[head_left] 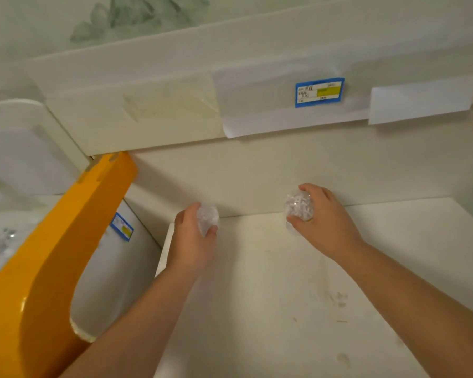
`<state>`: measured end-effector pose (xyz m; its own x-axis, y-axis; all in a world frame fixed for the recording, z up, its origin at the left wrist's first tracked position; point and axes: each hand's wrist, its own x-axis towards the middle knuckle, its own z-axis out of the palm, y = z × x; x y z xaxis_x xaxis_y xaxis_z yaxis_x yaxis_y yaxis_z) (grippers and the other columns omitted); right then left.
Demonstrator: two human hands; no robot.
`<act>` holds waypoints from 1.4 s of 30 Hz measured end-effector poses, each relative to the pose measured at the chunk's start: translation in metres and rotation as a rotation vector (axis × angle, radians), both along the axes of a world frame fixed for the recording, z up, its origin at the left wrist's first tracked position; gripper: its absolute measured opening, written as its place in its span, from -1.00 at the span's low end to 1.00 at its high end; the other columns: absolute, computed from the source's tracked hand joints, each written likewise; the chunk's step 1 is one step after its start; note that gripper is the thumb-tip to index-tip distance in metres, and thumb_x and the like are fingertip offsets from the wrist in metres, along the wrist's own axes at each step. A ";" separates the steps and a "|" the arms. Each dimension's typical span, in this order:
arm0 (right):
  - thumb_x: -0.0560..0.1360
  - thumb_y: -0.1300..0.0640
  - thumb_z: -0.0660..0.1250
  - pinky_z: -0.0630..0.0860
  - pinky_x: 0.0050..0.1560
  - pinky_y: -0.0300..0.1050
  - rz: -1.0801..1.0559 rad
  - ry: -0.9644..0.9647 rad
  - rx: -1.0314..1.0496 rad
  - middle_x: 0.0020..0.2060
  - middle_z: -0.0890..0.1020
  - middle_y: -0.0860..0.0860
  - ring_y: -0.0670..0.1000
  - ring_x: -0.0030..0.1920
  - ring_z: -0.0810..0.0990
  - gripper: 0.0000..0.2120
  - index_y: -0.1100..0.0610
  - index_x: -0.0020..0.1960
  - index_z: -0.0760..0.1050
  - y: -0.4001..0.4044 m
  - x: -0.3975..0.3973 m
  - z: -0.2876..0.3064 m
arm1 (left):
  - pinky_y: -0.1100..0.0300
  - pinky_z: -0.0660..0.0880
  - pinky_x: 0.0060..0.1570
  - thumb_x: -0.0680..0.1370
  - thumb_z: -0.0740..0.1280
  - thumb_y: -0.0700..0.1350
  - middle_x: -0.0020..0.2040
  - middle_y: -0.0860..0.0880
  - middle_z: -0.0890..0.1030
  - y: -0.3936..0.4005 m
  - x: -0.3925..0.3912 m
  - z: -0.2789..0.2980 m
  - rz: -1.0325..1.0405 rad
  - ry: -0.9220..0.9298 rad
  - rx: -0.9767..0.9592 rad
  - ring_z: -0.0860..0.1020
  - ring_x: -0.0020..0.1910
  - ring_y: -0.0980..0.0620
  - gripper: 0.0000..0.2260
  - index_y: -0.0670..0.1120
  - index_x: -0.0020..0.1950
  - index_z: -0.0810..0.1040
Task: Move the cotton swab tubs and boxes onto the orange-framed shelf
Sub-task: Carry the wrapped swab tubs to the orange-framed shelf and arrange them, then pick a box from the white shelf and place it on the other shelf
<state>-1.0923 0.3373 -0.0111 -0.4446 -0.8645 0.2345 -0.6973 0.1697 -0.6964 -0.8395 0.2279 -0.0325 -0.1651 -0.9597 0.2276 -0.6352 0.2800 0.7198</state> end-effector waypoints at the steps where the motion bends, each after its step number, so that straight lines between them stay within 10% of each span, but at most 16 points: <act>1: 0.37 0.01 0.52 0.41 0.23 -0.06 0.009 -0.010 0.012 0.31 0.43 -0.02 0.08 0.25 0.49 -0.34 -0.07 0.40 0.33 0.001 -0.001 0.001 | 0.21 0.40 0.09 0.48 0.43 -0.13 0.28 -0.03 0.37 0.000 -0.001 0.001 0.001 0.005 0.000 0.49 0.11 0.02 -0.46 0.02 0.41 0.32; 8: 0.41 -0.01 0.47 0.33 0.23 -0.16 0.013 0.061 -0.040 0.34 0.39 -0.07 0.02 0.34 0.38 -0.37 -0.05 0.42 0.31 0.022 -0.005 0.018 | 0.01 0.49 0.18 0.39 0.50 -0.05 0.29 0.01 0.32 0.009 0.004 0.010 0.013 -0.022 0.008 0.50 0.16 -0.02 -0.29 0.14 0.44 0.22; 26: 0.45 0.02 0.40 0.42 0.28 -0.12 0.357 0.065 -0.278 0.21 0.45 -0.18 -0.09 0.23 0.46 -0.58 -0.05 0.30 0.45 0.040 0.102 0.060 | 0.43 0.13 0.21 0.48 0.38 0.10 0.44 0.12 0.23 0.135 0.062 0.097 -0.019 -0.380 -0.247 0.25 0.37 0.16 -0.35 0.05 0.50 0.19; 33: 0.45 0.01 0.41 0.45 0.25 -0.07 0.437 0.089 -0.324 0.17 0.47 -0.18 -0.11 0.20 0.47 -0.57 -0.05 0.30 0.44 0.063 0.183 0.088 | 0.12 0.48 0.18 0.48 0.39 0.07 0.31 0.19 0.37 0.194 0.141 0.131 -0.031 -0.181 -0.345 0.45 0.23 0.15 -0.50 0.08 0.39 0.36; 42: 0.47 0.01 0.41 0.49 0.16 -0.15 0.480 0.145 -0.378 0.08 0.48 -0.19 -0.18 0.10 0.48 -0.61 -0.06 0.28 0.46 0.108 0.321 0.114 | 0.22 0.34 0.26 0.52 0.32 0.12 0.38 0.17 0.32 0.235 0.315 0.136 0.164 -0.373 -0.364 0.31 0.34 0.15 -0.47 0.08 0.47 0.29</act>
